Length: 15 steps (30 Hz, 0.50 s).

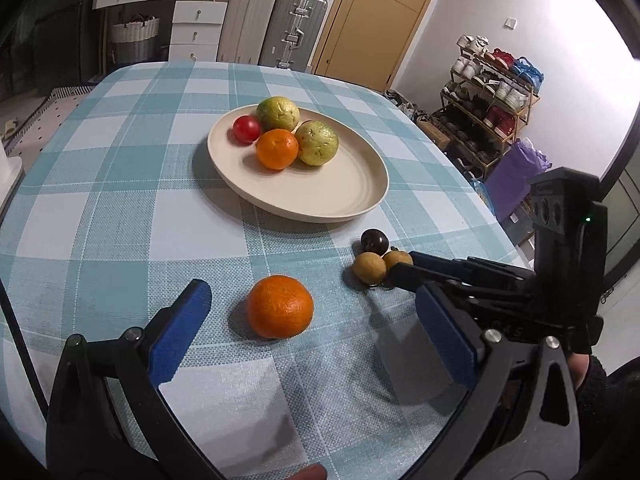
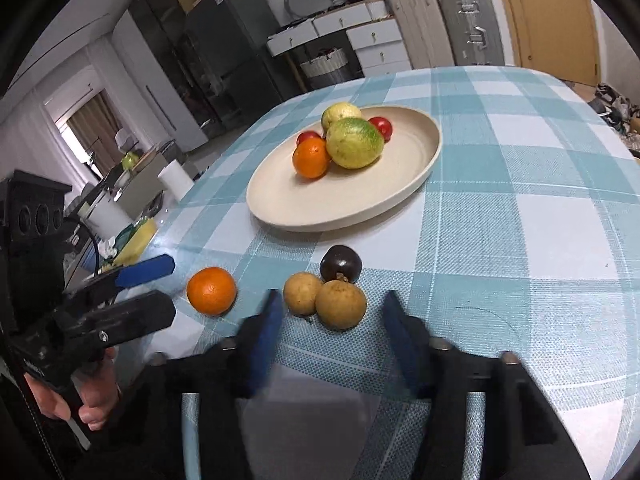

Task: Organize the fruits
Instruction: 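Lower the right gripper and grasp a small brown round fruit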

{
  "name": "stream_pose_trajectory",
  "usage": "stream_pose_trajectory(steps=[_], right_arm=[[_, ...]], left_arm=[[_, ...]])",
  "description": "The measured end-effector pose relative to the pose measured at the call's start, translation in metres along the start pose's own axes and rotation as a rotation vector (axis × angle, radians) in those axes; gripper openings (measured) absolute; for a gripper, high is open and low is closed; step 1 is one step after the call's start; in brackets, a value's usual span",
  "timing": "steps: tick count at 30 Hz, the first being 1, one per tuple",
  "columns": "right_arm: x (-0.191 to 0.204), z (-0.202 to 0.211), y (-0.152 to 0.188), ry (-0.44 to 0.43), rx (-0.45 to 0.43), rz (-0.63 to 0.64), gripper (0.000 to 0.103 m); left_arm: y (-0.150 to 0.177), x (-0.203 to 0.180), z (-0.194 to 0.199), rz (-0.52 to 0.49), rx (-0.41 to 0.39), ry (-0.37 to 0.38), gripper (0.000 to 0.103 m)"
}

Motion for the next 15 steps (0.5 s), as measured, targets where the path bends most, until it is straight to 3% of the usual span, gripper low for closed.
stream_pose_trajectory(steps=[3,15], right_arm=[[0.000,-0.004,0.001,-0.002,0.018,0.009,0.028],[-0.012,0.008,-0.001,-0.011,-0.020,-0.028,0.028]], left_arm=[[0.000,-0.001,-0.003,0.001,0.009,0.001,0.102],[0.001,-0.014,-0.013,-0.031,0.046,-0.002,0.102]])
Point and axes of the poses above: each gripper's, at about its wrist camera, not at the fingertips, and z roughly against the way its jaws point, x to its left, y to its underside, the point moved 7 cm from there along -z, roughly the way its jaws point, and after that the axes turned 15 degrees about y, right-handed, at the moved point
